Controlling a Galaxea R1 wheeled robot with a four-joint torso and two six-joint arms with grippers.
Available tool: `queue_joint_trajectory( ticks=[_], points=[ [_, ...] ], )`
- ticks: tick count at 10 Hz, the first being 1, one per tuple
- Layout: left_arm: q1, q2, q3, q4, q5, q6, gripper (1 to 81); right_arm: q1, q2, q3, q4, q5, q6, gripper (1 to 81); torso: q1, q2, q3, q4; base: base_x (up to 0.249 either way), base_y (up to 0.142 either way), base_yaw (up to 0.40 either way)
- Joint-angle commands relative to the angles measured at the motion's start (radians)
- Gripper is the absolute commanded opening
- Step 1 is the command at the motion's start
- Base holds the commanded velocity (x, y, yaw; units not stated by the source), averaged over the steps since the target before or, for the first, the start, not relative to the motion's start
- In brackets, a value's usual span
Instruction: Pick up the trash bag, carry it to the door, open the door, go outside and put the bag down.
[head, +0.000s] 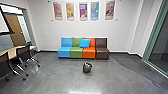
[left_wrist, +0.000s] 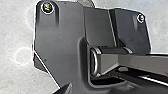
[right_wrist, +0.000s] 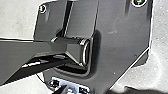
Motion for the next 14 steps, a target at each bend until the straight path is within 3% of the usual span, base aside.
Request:
queue_joint_trajectory(
  ticks=[1,14],
  points=[
    [-0.039,-0.003,0.002,-0.001,0.06,0.003,81.1,0.034,-0.007,0.012,-0.007,-0.054,-0.003,81.1,0.0,0.0,0.0,0.0,0.189,0.0,0.0],
    [-0.039,0.003,0.003,-0.001,0.061,0.003,81.1,0.035,-0.007,0.003,-0.004,-0.054,-0.003,81.1,0.001,0.0,0.0,0.0,0.183,0.0,0.0]
  ],
)
